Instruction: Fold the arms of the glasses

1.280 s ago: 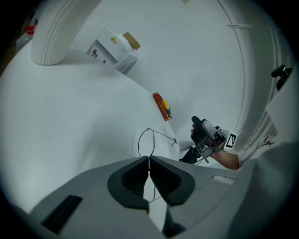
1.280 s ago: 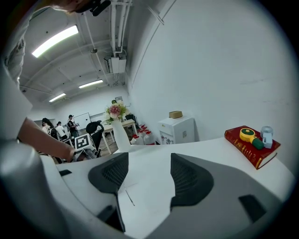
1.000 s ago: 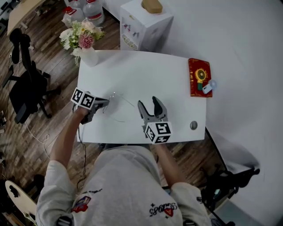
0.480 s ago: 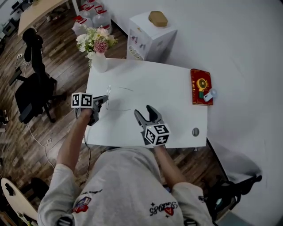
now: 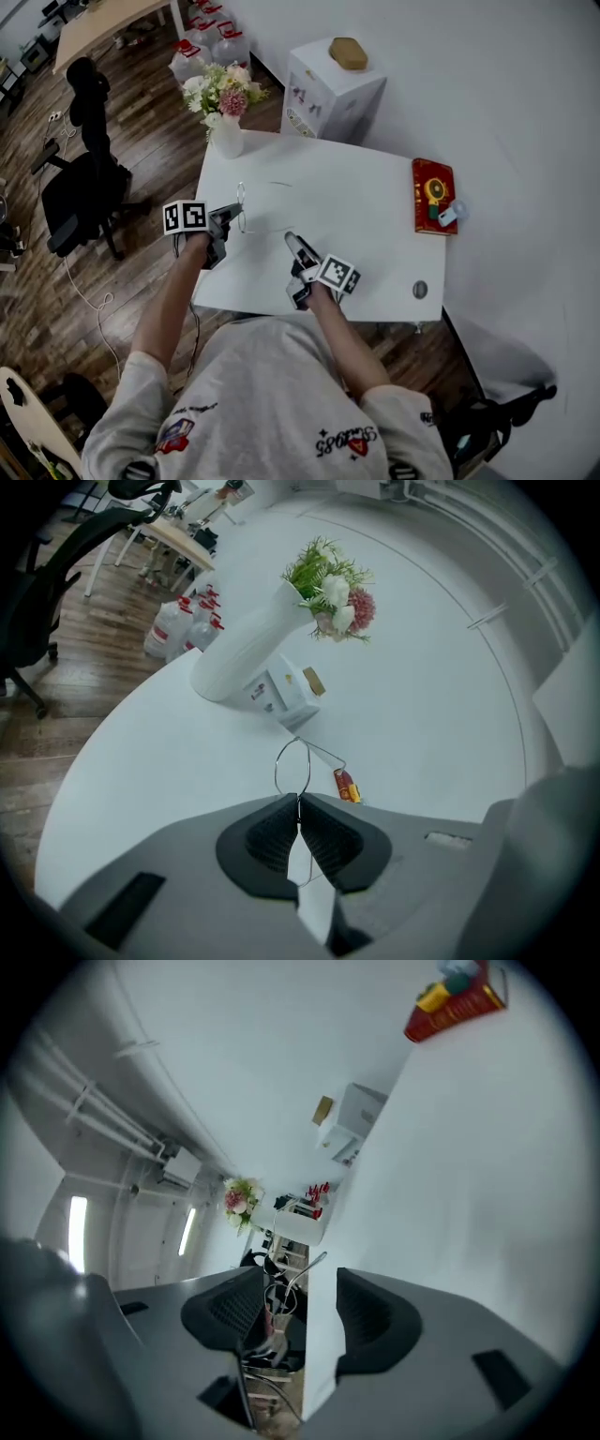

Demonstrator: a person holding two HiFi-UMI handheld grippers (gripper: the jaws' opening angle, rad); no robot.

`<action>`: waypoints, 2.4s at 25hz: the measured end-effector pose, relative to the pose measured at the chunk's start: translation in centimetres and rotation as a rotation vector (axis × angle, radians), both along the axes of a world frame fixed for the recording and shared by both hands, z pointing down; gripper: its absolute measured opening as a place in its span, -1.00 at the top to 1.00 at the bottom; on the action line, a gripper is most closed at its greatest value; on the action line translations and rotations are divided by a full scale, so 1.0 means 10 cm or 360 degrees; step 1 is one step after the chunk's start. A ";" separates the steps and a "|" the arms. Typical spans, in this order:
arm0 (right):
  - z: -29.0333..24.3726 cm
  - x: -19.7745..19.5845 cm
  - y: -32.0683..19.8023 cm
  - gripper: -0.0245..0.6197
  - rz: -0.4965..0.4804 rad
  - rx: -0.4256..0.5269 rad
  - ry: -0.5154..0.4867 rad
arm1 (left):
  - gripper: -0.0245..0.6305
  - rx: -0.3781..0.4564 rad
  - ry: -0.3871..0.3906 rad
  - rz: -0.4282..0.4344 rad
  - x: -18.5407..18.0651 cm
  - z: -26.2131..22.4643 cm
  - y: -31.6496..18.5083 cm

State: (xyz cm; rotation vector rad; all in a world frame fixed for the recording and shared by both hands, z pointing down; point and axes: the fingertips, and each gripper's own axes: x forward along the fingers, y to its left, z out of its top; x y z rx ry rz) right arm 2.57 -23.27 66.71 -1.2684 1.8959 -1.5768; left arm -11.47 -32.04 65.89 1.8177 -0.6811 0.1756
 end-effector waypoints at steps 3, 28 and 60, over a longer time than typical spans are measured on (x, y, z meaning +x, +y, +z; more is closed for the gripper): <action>0.03 -0.06 -0.02 0.31 0.0065 -0.0053 -0.0183 | 0.89 -0.0015 0.0026 -0.0016 0.04 0.00 0.06; -0.31 -0.32 -0.29 0.93 -0.0013 0.0026 -0.0268 | 0.89 0.0042 0.0072 0.0209 0.42 -0.12 0.71; -0.48 0.03 -0.03 0.71 -0.0185 0.0240 0.0226 | 0.89 0.0062 -0.0005 0.0296 0.31 -0.07 0.71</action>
